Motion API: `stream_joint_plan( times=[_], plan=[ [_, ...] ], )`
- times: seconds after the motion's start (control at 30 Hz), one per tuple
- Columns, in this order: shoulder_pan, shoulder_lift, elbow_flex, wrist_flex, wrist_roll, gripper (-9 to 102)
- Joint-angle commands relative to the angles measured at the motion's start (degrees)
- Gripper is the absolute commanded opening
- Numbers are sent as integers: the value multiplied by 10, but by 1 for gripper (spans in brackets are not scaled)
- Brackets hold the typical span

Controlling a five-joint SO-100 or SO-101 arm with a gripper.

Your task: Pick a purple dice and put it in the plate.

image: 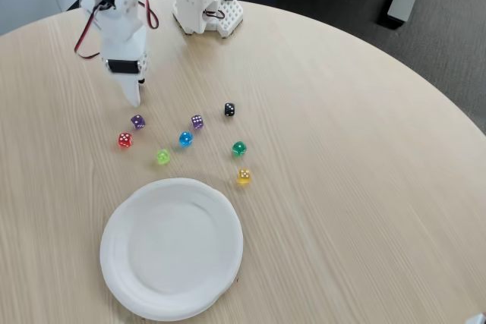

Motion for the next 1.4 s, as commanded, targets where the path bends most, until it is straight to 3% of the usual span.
stream_joint_plan(
  times=[0.0,0.73,1.1,1.37],
  plan=[
    [2,3,-6,0,7,18],
    [2,3,-13,-3,84,16],
    [-3,3,-12,-54,126,16],
    [2,3,-12,-54,125,10]
  ],
)
